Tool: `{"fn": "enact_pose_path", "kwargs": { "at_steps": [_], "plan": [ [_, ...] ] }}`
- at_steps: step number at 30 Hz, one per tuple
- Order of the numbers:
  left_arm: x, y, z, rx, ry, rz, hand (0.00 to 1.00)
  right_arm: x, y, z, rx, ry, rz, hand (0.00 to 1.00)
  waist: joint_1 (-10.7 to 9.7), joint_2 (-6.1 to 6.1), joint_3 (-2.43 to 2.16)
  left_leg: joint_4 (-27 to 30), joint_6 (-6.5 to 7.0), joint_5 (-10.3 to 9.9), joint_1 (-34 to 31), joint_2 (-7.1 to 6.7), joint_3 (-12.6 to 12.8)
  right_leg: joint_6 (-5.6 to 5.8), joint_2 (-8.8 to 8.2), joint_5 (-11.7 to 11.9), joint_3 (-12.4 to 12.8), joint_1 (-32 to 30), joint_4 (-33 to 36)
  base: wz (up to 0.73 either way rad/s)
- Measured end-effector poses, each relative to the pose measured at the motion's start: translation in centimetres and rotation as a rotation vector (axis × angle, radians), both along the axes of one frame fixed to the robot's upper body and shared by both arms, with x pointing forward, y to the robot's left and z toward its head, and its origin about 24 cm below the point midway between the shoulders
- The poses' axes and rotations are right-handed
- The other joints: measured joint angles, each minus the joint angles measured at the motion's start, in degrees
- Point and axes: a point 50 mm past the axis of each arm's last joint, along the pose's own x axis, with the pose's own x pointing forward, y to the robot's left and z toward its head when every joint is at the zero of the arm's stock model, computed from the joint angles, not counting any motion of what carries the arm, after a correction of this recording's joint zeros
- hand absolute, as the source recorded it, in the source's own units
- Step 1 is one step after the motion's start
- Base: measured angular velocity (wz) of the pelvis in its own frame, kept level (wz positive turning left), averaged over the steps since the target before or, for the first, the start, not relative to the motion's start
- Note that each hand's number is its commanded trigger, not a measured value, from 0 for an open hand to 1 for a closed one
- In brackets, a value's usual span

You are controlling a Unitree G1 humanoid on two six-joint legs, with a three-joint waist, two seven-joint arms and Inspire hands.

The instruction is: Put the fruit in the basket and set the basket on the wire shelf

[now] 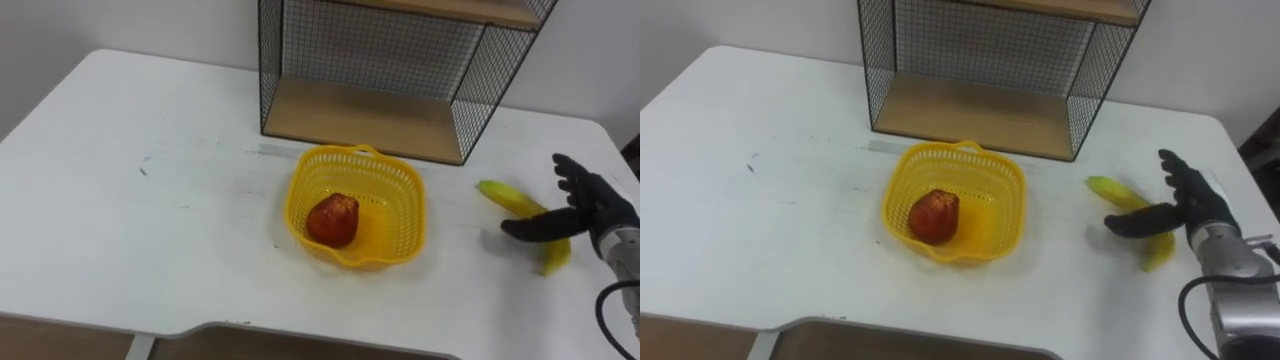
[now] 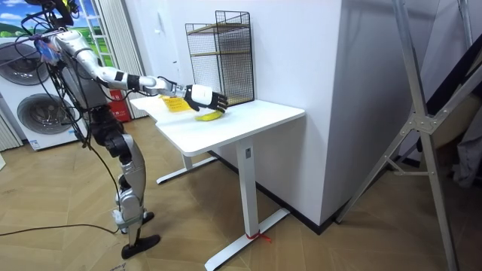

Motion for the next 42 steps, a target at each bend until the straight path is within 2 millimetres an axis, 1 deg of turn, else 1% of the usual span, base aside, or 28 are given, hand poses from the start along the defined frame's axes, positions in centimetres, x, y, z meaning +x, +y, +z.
{"fn": "enact_pose_path", "kwargs": {
  "at_steps": [4, 5, 6, 8, 10, 17, 19, 21, 26, 29, 30, 31, 35, 39, 42],
  "plan": [
    [-0.3, 0.0, 0.0, -0.001, 0.009, 0.002, 0.00, -0.6, -0.3, -0.8, 0.017, 0.047, -0.015, 0.00, 0.1, -0.28, 0.08, 0.1, 0.01, 0.0, -0.1, -0.12, -0.3, 0.00, -0.02, 0.0, -0.2, 0.2, -0.1, 0.03],
    [-0.4, 0.0, 0.0, -0.002, 0.012, 0.003, 0.00, -0.6, -0.3, -0.9, 0.016, 0.046, -0.014, 0.00, 0.3, -0.30, 0.09, 0.1, 0.00, 0.0, 0.1, -0.09, -0.3, 0.00, 0.01, 0.0, -0.2, 0.2, -0.1, 0.00],
    [-0.4, 0.0, 0.0, -0.002, 0.013, 0.003, 0.00, -0.7, -0.4, -1.0, 0.009, 0.054, -0.014, 0.00, 0.5, -0.18, 0.19, 0.1, 0.00, 0.0, 0.1, -0.07, -0.4, 0.00, 0.06, 0.0, -0.3, 0.4, -0.1, 0.00],
    [-0.4, 0.0, 0.0, -0.002, 0.011, 0.003, 0.00, -0.9, -0.5, -1.1, -0.004, 0.063, -0.009, 0.00, 0.8, -0.33, 0.15, 0.1, 0.00, 0.0, 0.1, -0.04, -0.5, -0.01, 0.08, 0.0, -0.3, 0.4, -0.1, 0.00],
    [-0.3, 0.0, 0.0, -0.003, 0.009, 0.001, 0.00, -0.9, -0.5, -1.2, -0.009, 0.069, -0.009, 0.00, 1.1, -0.26, 0.27, 0.2, 0.00, 0.0, 0.0, -0.02, -0.5, -0.03, 0.08, 0.0, -0.4, 0.4, -0.1, 0.02],
    [0.0, 0.1, 0.0, -0.001, 0.001, -0.001, 0.00, -1.5, -0.9, -1.8, -0.033, 0.107, -0.013, 0.00, 1.0, -0.21, 0.36, 1.1, 0.02, -0.1, -0.9, -0.22, -2.1, -0.03, 0.03, 0.1, -1.9, 0.8, -0.2, 0.12],
    [0.0, 0.1, 0.0, 0.000, 0.001, -0.001, 0.00, -1.6, -0.9, -1.8, -0.036, 0.109, -0.015, 0.00, 1.0, -0.13, 0.30, 1.2, 0.02, -0.1, -1.1, -0.26, -2.2, -0.04, 0.00, 0.1, -2.1, 0.7, -0.2, 0.06],
    [-0.2, 0.1, 0.0, 0.000, 0.006, 0.001, 0.00, -1.7, -1.1, -1.8, -0.044, 0.116, -0.018, 0.00, 1.0, 0.01, 0.04, 1.7, 0.03, -0.1, -1.1, -0.38, -2.2, -0.03, -0.05, 0.1, -2.1, 0.7, -0.3, 0.00],
    [0.0, 0.3, 0.1, 0.004, 0.004, -0.002, 0.00, -1.9, -1.2, -2.0, -0.077, 0.139, -0.004, 0.00, 1.0, -0.23, -0.18, 1.8, 0.06, 0.0, -1.0, -0.55, -2.3, 0.00, -0.15, 0.1, -2.0, 0.8, -0.3, 0.00],
    [0.1, 0.6, 0.2, 0.012, 0.001, -0.007, 0.00, -1.9, -1.1, -2.0, -0.088, 0.147, 0.001, 0.00, 1.1, -0.27, -0.22, 2.1, 0.07, 0.0, -1.2, -0.65, -2.6, 0.02, -0.18, 0.1, -2.4, 1.0, -0.2, 0.04],
    [0.2, 0.7, 0.2, 0.013, -0.001, -0.008, 0.00, -1.9, -1.1, -2.0, -0.089, 0.150, 0.002, 0.41, 1.0, -0.27, -0.22, 2.1, 0.07, 0.0, -1.3, -0.65, -2.6, 0.02, -0.17, 0.1, -2.4, 0.9, -0.2, 0.06],
    [0.2, 0.7, 0.3, 0.015, -0.002, -0.009, 0.00, -2.0, -1.2, -2.1, -0.089, 0.153, 0.000, 1.00, 1.0, -0.27, -0.22, 2.2, 0.07, 0.0, -1.4, -0.66, -2.6, 0.02, -0.16, 0.1, -2.6, 0.9, -0.2, 0.05],
    [0.4, 0.8, 0.3, 0.017, -0.004, -0.009, 0.00, -2.1, -1.3, -2.2, -0.111, 0.158, -0.009, 1.00, 1.2, -0.24, -0.20, 2.4, 0.07, -0.1, -1.6, -0.68, -2.8, 0.02, -0.12, 0.1, -2.9, 0.8, -0.3, 0.04],
    [0.4, 0.8, 0.3, 0.017, -0.003, -0.009, 0.00, -2.1, -1.7, -1.9, -0.239, 0.188, 0.016, 1.00, 1.4, -0.32, -0.24, 2.4, 0.07, -0.1, -1.7, -0.69, -3.0, 0.02, -0.06, 0.1, -3.0, 0.9, -0.3, 0.02],
    [0.6, 0.8, 0.3, 0.017, -0.010, -0.011, 0.00, -2.1, -1.8, -1.8, -0.293, 0.199, 0.027, 1.00, 1.4, -0.30, -0.24, 2.4, 0.06, 0.0, -1.7, -0.67, -3.1, 0.02, -0.01, 0.1, -3.1, 0.9, -0.3, 0.00]
  ]
}}
